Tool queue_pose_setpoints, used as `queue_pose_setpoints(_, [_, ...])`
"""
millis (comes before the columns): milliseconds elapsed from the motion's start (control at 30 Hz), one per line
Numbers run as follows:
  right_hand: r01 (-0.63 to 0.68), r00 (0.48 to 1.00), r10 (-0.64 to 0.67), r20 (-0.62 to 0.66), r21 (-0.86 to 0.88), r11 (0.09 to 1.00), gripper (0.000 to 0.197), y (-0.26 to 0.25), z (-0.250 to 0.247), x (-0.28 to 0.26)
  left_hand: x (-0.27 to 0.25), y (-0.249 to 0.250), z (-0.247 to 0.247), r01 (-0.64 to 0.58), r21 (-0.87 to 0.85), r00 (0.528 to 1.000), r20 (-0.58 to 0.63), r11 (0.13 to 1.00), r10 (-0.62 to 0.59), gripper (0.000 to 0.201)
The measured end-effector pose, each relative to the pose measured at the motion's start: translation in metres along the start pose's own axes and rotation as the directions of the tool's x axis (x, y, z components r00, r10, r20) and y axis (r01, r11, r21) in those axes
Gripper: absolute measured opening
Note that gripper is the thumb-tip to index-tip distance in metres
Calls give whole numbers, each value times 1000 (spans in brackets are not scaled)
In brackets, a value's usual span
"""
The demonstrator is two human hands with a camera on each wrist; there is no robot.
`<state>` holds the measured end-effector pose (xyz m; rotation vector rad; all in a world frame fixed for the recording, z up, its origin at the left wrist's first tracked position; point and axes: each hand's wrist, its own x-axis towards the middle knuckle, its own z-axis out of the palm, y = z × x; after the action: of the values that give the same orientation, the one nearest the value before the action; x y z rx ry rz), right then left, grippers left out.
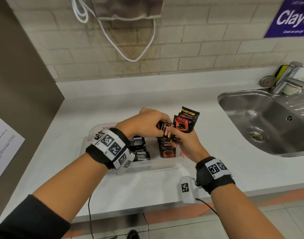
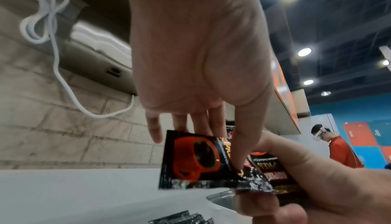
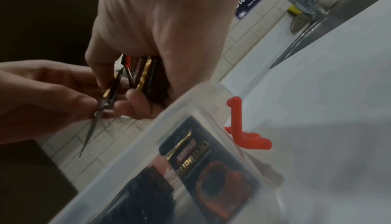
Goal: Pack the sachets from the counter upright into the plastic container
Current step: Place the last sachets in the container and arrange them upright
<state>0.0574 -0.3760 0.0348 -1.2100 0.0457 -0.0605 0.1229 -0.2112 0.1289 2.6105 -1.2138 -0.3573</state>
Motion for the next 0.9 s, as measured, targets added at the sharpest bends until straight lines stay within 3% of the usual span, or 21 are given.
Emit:
queue_pose_setpoints(67, [-16, 1000, 16, -13, -4, 1000, 19, -3, 0, 1, -1, -1, 2, 19, -8, 999, -26, 1000, -19, 33])
queue_pose_setpoints(200, [8, 999, -13, -34, -143, 990, 11, -10, 3, 2, -2, -2, 3, 58, -142, 998, -23, 988, -62, 17])
queue_pose_setpoints(400, [52, 999, -55, 2, -321, 946, 16, -24, -1, 9, -3, 0, 11, 107, -312, 989, -66, 944, -134, 8])
queue_pose_setpoints(500, [52, 995, -73, -74, -253, 966, 17, -27, -3, 9, -3, 0, 19, 149, -407, 969, -121, 901, -215, 13])
queue_pose_setpoints(600, [49, 982, -73, -175, -137, 989, 20, -27, -6, 11, -4, 2, 31, 224, -485, 948, -94, 845, -305, 20])
queue_pose_setpoints(900, [88, 944, -118, -308, -108, 990, 20, -16, -5, 12, 4, 12, 70, 406, -439, 893, 4, 801, -451, 26])
